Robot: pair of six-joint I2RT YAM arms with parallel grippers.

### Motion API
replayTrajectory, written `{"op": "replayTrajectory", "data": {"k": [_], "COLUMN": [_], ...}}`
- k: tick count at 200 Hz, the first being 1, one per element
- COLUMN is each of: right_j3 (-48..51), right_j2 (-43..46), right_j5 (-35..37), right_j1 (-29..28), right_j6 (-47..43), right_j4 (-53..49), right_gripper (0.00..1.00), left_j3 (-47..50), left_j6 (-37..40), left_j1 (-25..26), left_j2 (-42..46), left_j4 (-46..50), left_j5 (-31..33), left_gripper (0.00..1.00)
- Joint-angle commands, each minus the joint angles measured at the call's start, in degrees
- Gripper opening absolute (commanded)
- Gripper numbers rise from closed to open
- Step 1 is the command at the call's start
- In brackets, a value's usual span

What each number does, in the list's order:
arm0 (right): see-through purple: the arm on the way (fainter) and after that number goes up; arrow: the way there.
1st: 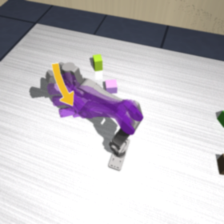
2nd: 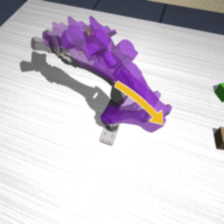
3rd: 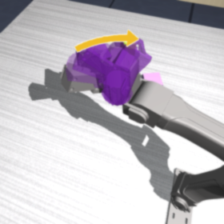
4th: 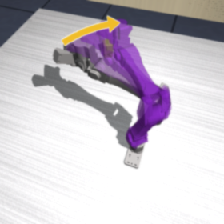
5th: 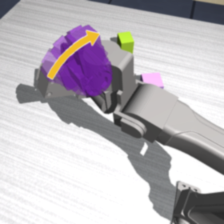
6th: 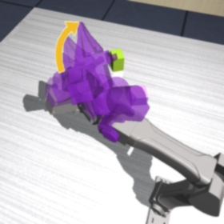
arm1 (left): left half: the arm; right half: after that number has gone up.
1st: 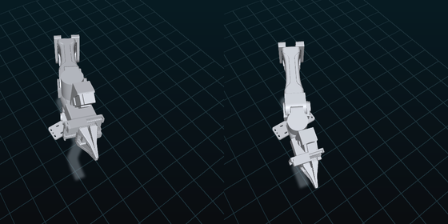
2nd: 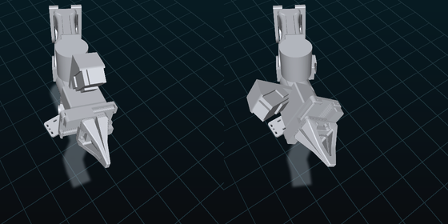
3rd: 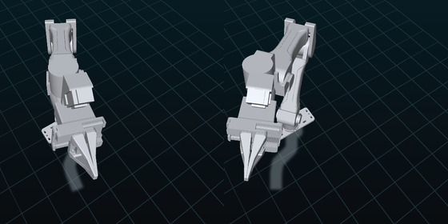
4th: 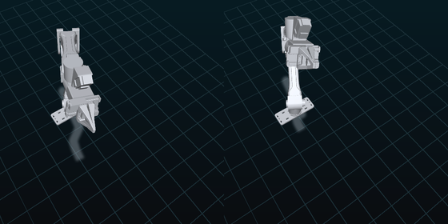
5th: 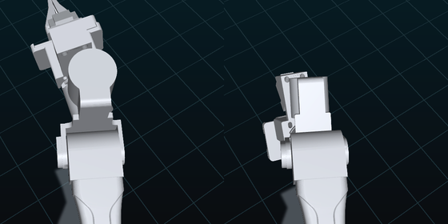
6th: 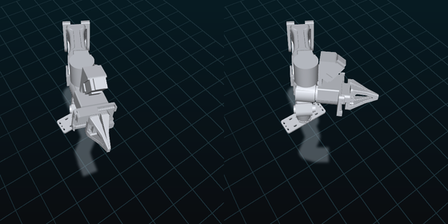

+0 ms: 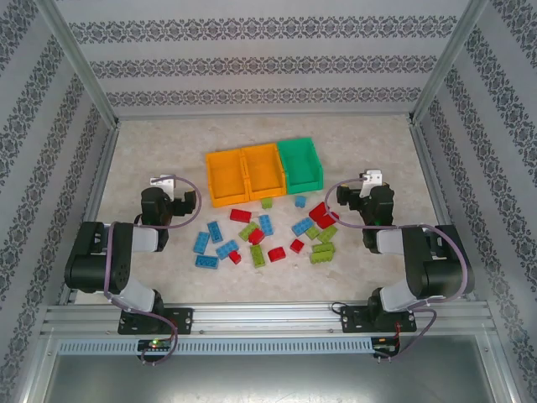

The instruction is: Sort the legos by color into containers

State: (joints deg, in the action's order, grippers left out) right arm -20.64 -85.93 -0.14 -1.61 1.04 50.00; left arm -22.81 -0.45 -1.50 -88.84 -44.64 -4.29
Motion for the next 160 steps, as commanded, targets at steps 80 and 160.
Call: {"op": "replayTrajectory", "data": {"k": [80,160], "right_j3": [-1.24,-1.42], "right_j2": [-0.5,-0.51], "right_j5": [-2.18,-2.07], "right_j1": [1.08,1.17], "right_j6": [-0.45,-0.31], "right_j4": [1.59,1.33], "right_gripper": [0.98,0.98], "left_j3": [-1.1,-1.1], "left_j6": [0.45,0.45], "left_j1": [0.27,0.27], "left_j2": [-0.63,-0.57], "left_j4": [-2.64,-2.64], "left_j5": [-0.81,-0.82], "left_gripper": [1.0,1.0]}}
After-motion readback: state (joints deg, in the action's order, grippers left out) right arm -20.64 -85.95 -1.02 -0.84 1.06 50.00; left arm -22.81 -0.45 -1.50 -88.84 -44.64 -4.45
